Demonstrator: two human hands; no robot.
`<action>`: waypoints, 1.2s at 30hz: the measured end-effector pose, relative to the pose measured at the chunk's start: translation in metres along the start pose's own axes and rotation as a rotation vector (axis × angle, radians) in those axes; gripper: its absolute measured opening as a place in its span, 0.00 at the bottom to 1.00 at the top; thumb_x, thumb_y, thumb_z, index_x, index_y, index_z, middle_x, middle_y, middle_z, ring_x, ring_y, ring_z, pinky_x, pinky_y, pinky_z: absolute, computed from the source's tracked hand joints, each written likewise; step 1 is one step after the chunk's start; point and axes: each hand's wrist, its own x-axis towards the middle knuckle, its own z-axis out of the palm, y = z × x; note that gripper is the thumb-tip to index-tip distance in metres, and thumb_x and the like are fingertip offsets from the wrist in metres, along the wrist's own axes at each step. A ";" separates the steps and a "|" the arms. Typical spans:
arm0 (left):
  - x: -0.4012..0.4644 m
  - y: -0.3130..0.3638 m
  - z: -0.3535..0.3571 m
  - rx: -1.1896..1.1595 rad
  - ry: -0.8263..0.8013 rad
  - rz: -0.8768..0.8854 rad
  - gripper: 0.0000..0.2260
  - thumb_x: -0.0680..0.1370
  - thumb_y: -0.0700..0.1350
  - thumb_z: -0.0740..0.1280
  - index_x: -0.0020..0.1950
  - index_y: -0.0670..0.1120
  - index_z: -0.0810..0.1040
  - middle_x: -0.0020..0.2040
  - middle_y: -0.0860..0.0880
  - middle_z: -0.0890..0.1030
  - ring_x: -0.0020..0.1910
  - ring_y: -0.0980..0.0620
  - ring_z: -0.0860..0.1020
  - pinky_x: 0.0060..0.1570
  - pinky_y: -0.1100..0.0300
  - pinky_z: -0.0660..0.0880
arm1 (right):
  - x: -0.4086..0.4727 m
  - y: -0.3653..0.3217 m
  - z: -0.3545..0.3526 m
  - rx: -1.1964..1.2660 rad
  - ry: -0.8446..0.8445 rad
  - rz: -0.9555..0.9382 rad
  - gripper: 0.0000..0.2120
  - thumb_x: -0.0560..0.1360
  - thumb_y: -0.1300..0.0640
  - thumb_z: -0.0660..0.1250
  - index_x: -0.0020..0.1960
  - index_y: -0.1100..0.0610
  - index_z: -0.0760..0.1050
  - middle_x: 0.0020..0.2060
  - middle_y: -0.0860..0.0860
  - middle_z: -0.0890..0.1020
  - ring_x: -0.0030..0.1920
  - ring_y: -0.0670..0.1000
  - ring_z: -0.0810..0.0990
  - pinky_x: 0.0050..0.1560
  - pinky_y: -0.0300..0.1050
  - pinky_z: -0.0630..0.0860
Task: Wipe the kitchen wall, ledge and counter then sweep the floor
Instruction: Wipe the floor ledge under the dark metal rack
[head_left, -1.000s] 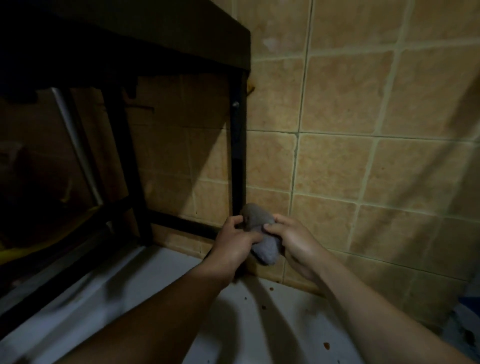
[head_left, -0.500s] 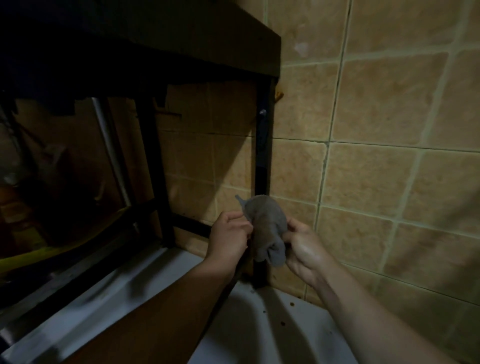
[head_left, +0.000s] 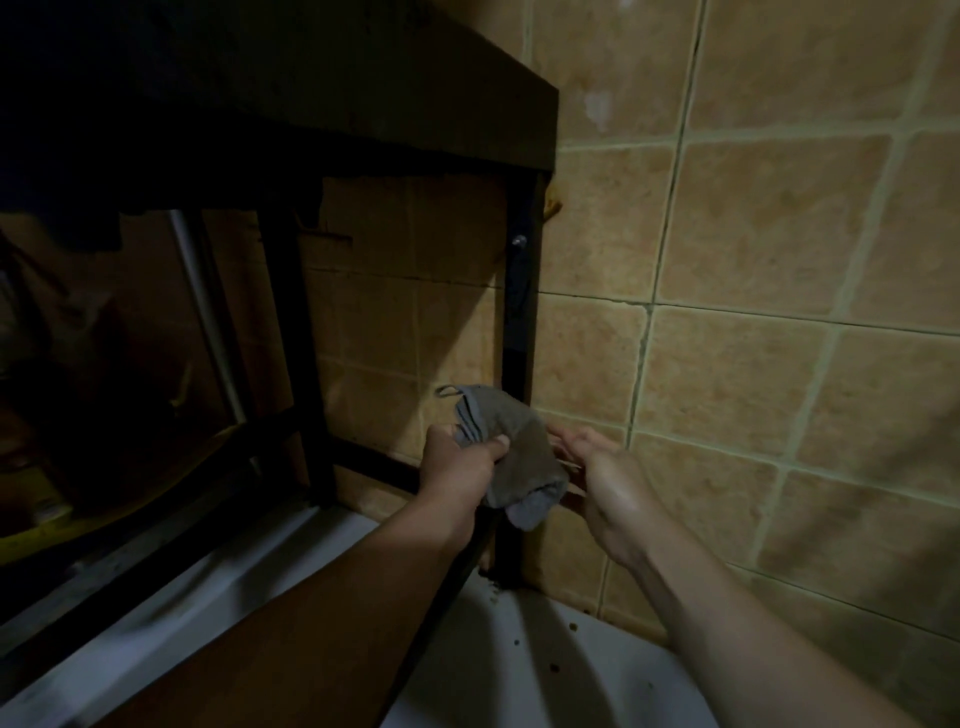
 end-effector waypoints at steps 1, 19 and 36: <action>0.001 0.000 -0.001 -0.001 0.021 -0.004 0.16 0.74 0.40 0.70 0.59 0.43 0.70 0.55 0.41 0.78 0.53 0.42 0.78 0.55 0.46 0.77 | 0.000 -0.001 0.003 -0.004 -0.039 -0.005 0.08 0.81 0.59 0.58 0.52 0.56 0.76 0.44 0.52 0.80 0.45 0.49 0.78 0.43 0.42 0.74; 0.059 0.018 -0.007 -0.076 0.203 0.131 0.11 0.75 0.41 0.69 0.50 0.51 0.70 0.49 0.48 0.77 0.50 0.46 0.77 0.57 0.45 0.74 | 0.053 -0.021 0.043 -0.267 0.057 -0.240 0.19 0.78 0.68 0.59 0.68 0.56 0.69 0.62 0.52 0.74 0.63 0.51 0.71 0.59 0.41 0.68; 0.091 0.066 0.021 0.194 0.318 0.549 0.06 0.77 0.40 0.66 0.53 0.44 0.74 0.46 0.48 0.76 0.50 0.48 0.76 0.52 0.60 0.71 | 0.079 -0.050 0.046 -0.504 0.127 -0.514 0.21 0.77 0.68 0.59 0.66 0.51 0.70 0.59 0.49 0.74 0.58 0.46 0.72 0.59 0.39 0.71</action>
